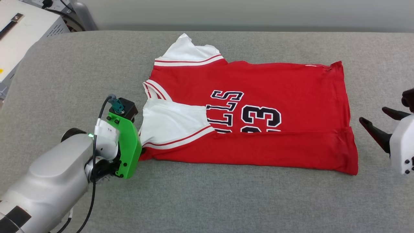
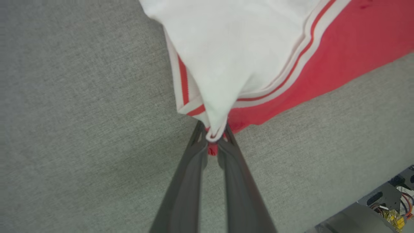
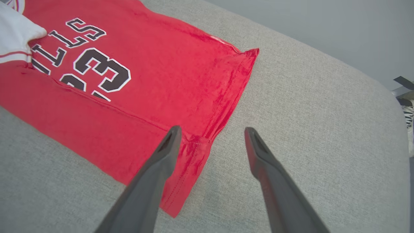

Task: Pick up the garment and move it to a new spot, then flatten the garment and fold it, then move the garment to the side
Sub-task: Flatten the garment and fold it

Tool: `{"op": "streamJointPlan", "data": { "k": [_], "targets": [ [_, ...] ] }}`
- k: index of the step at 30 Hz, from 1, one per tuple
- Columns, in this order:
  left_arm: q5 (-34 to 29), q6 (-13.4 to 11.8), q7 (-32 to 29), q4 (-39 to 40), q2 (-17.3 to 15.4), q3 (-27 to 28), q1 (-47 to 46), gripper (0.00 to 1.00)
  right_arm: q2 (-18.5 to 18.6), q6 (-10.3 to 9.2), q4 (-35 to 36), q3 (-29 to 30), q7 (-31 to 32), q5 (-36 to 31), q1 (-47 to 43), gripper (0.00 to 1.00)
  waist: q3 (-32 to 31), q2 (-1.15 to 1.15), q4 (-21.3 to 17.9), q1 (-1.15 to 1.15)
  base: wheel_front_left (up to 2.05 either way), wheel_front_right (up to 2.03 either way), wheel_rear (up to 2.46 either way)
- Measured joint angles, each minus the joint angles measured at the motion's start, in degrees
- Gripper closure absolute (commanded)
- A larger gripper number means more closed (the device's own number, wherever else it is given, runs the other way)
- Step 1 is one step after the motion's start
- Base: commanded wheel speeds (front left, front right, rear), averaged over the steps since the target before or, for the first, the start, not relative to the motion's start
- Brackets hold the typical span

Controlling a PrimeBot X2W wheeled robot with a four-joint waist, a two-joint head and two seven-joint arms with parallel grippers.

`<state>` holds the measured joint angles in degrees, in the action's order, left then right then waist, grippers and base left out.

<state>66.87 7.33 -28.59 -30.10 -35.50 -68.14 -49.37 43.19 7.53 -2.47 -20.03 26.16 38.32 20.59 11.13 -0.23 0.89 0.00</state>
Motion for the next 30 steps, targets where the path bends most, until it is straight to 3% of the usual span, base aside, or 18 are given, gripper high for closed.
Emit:
{"op": "streamJointPlan", "data": {
  "k": [6, 12, 23, 30],
  "targets": [
    [-0.3, 0.0, 1.4, 2.5, -0.8, -0.5, -0.1, 1.00, 3.0, 0.00, 0.0, -1.2, 16.2, 5.5, 2.3, 0.00, -0.1, 0.00, 0.7, 0.00, 0.00, 0.00, 0.00],
    [-0.7, 0.0, 2.0, 3.2, -0.7, -1.0, -1.0, 1.00, 2.3, 0.00, -3.2, -2.0, 24.9, 7.8, 2.5, 0.00, 1.1, 0.00, 1.4, 0.00, 0.00, 0.00, 0.00],
    [-0.9, 0.0, 3.3, 3.1, -0.4, -1.6, -2.5, 1.00, -4.9, 0.00, -12.7, -2.2, 23.0, 5.7, 2.5, 0.00, 4.3, 0.00, 2.6, 0.00, 0.00, 0.00, 0.00],
    [-0.7, 0.0, 4.0, 2.3, -0.3, -1.8, -2.5, 1.00, -5.6, -0.02, -16.0, -4.0, 19.8, 5.4, 2.5, 0.00, 5.3, 0.00, 2.7, 0.00, 0.00, 0.00, 0.00]
  ]
}}
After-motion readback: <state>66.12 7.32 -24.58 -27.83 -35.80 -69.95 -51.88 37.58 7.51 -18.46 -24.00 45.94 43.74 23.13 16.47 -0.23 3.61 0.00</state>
